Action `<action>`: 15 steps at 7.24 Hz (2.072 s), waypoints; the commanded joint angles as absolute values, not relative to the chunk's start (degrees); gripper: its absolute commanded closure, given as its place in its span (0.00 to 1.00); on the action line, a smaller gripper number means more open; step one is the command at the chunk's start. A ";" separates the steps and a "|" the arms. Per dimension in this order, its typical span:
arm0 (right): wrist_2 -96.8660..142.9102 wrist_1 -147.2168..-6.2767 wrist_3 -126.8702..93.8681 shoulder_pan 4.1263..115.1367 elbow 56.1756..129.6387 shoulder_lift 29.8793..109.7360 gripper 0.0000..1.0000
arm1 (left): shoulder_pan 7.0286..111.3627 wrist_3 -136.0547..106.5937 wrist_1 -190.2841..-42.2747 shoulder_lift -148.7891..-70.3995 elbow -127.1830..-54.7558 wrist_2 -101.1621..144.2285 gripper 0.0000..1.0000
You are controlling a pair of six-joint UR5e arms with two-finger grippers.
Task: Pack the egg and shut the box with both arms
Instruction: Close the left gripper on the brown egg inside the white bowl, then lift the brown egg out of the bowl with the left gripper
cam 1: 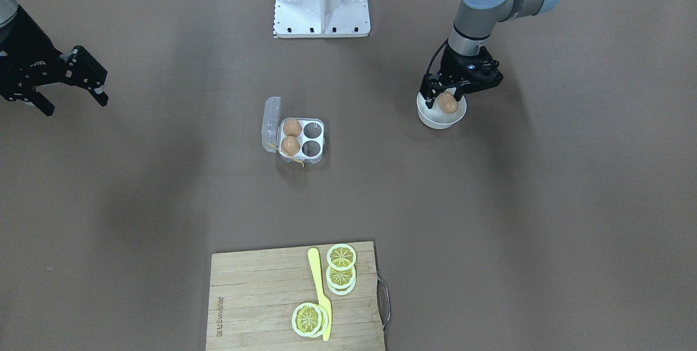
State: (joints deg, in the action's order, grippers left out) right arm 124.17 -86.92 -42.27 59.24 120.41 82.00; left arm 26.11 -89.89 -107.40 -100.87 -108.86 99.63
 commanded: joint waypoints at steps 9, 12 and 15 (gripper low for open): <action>124.10 -86.57 -42.28 59.15 120.41 82.00 0.00 | 26.28 -75.59 -107.49 -100.98 -108.46 99.67 0.33; 124.10 -86.57 -42.28 59.15 120.41 81.91 0.00 | 26.45 -75.59 -107.58 -100.99 -109.07 99.76 0.89; 124.10 -86.57 -42.28 59.15 120.32 81.91 0.00 | 31.80 -68.86 -107.58 -100.64 -113.54 99.49 1.00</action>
State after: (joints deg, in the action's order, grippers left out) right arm 124.10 -86.57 -42.28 59.15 120.35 81.92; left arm 29.25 -72.92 -107.58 -100.76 -111.71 99.62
